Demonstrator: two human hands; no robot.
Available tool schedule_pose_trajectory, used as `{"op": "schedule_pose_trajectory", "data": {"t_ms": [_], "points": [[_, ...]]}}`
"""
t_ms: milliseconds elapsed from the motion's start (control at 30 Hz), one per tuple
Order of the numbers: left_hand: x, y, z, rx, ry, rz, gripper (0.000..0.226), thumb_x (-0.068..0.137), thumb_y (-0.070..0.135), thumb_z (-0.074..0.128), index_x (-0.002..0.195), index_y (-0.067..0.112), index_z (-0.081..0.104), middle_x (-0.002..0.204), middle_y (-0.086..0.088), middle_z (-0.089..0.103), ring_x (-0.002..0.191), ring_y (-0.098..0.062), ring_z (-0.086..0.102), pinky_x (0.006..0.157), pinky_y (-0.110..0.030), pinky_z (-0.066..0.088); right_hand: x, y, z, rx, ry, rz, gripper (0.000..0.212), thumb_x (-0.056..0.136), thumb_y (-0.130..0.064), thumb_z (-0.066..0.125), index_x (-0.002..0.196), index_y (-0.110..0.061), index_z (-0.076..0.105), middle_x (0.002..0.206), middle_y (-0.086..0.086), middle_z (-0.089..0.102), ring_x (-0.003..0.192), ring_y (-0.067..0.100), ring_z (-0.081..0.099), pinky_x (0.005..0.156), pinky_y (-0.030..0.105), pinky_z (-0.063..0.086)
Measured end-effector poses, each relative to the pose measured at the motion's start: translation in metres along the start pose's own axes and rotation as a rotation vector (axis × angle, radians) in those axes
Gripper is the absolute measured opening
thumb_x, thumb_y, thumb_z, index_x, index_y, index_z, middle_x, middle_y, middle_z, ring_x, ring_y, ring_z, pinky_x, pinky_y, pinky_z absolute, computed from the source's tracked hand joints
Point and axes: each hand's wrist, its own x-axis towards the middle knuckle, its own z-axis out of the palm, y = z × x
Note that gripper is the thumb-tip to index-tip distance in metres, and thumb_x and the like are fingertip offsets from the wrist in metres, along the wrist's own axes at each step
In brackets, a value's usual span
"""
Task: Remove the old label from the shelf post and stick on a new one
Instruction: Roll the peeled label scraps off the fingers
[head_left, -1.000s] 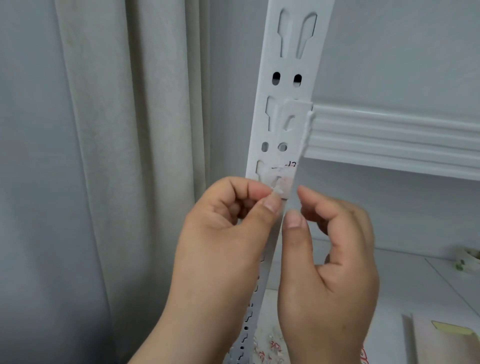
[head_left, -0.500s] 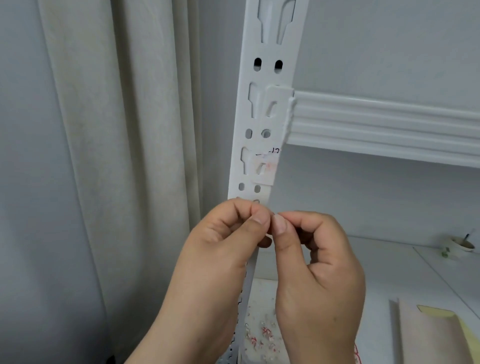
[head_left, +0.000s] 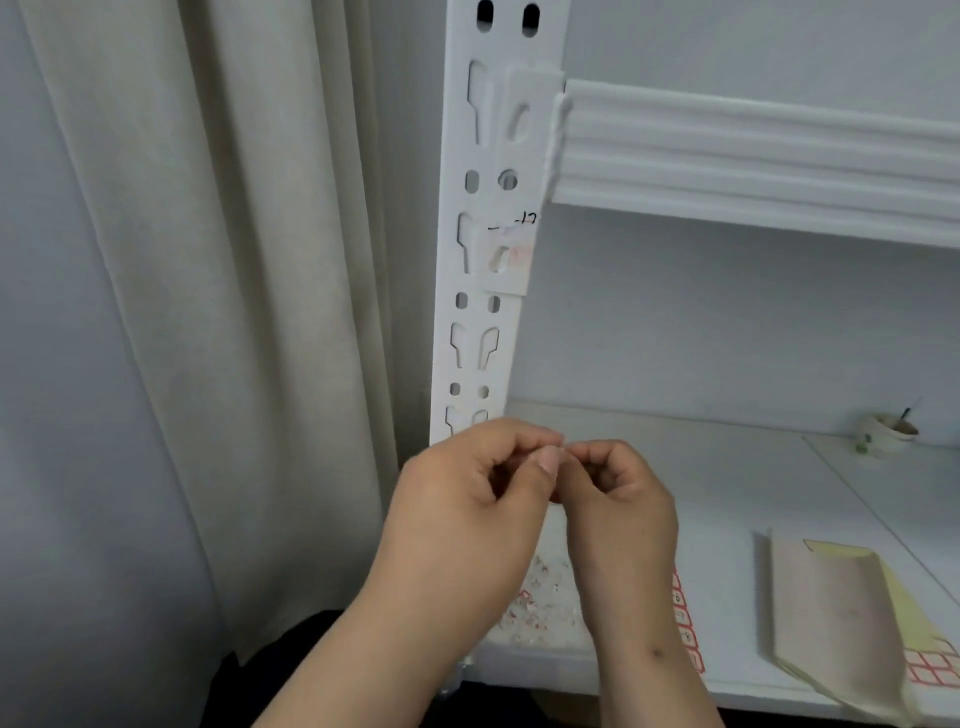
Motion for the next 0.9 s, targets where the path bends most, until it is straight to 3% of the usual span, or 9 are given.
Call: {"op": "schedule_pose_trajectory", "data": {"t_ms": [167, 367, 500, 633, 800, 900], "points": [[0.001, -0.039, 0.013, 0.264, -0.111, -0.098, 0.023, 0.094, 0.027, 0.061, 0.073, 0.030, 0.068, 0.063, 0.017, 0.064, 0.051, 0.001, 0.050, 0.050, -0.014, 0.038, 0.008, 0.039, 0.001, -0.146, -0.077, 0.152, 0.012, 0.080, -0.006, 0.065, 0.081, -0.018, 0.064, 0.074, 0.000, 0.069, 0.064, 0.017, 0.062, 0.053, 0.024, 0.044], [-0.001, -0.080, 0.024, 0.360, -0.248, -0.255, 0.022, 0.098, 0.028, 0.053, 0.083, 0.021, 0.068, 0.083, -0.001, 0.073, 0.059, -0.010, 0.052, 0.066, -0.031, 0.051, 0.011, 0.072, 0.001, -0.366, -0.179, 0.197, 0.011, 0.086, -0.012, 0.065, 0.080, -0.020, 0.059, 0.075, 0.000, 0.068, 0.074, 0.019, 0.067, 0.070, 0.033, 0.054], [-0.003, -0.095, 0.026, 0.360, -0.274, -0.318, 0.024, 0.100, 0.021, 0.049, 0.087, 0.019, 0.070, 0.084, -0.002, 0.076, 0.061, -0.015, 0.058, 0.075, -0.020, 0.050, 0.013, 0.083, -0.001, -0.460, -0.215, 0.175, 0.012, 0.089, -0.025, 0.063, 0.079, -0.021, 0.058, 0.075, -0.001, 0.068, 0.072, 0.017, 0.068, 0.074, 0.038, 0.055], [-0.003, -0.101, 0.028, 0.347, -0.280, -0.340, 0.024, 0.100, 0.021, 0.048, 0.090, 0.024, 0.070, 0.084, 0.004, 0.076, 0.053, 0.000, 0.054, 0.062, -0.016, 0.049, 0.015, 0.085, -0.002, -0.592, -0.270, 0.140, 0.024, 0.095, -0.034, 0.050, 0.077, -0.019, 0.054, 0.075, -0.001, 0.067, 0.072, 0.018, 0.067, 0.071, 0.037, 0.054], [0.000, -0.102, 0.028, 0.362, -0.292, -0.322, 0.024, 0.101, 0.024, 0.048, 0.090, 0.021, 0.069, 0.084, 0.003, 0.076, 0.049, -0.001, 0.051, 0.060, -0.017, 0.047, 0.016, 0.086, 0.000, -0.737, -0.292, 0.126, 0.044, 0.096, -0.041, 0.044, 0.065, -0.011, 0.052, 0.064, 0.001, 0.061, 0.061, 0.017, 0.057, 0.057, 0.031, 0.042], [0.000, -0.104, 0.027, 0.373, -0.285, -0.318, 0.025, 0.100, 0.027, 0.051, 0.084, 0.018, 0.067, 0.083, 0.002, 0.075, 0.051, -0.004, 0.050, 0.061, -0.022, 0.049, 0.016, 0.089, 0.001, -0.732, -0.270, 0.155, 0.029, 0.093, -0.037, 0.054, 0.070, -0.018, 0.053, 0.068, -0.006, 0.059, 0.065, 0.011, 0.055, 0.055, 0.027, 0.038]]}}
